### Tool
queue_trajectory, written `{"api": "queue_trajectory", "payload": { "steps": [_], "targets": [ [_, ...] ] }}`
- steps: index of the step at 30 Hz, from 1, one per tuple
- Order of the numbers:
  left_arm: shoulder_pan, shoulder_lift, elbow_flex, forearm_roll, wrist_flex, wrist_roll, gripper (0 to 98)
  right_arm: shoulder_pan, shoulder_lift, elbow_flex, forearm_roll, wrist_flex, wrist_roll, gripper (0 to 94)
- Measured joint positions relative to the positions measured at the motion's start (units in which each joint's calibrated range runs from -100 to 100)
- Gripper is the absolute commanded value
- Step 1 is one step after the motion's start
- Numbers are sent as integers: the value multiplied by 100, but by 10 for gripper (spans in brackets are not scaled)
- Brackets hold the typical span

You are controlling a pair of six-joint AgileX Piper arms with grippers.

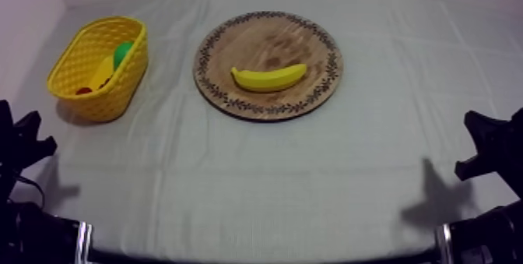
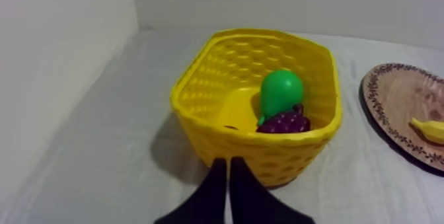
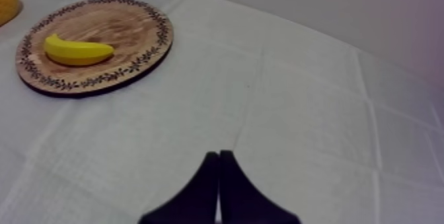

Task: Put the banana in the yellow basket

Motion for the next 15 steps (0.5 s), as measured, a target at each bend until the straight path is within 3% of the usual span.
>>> {"api": "queue_trajectory", "payload": {
  "steps": [15],
  "targets": [
    [-104, 0, -22, 0, 50, 93, 0, 0, 0, 0, 0, 2, 0, 3]
  ]
}}
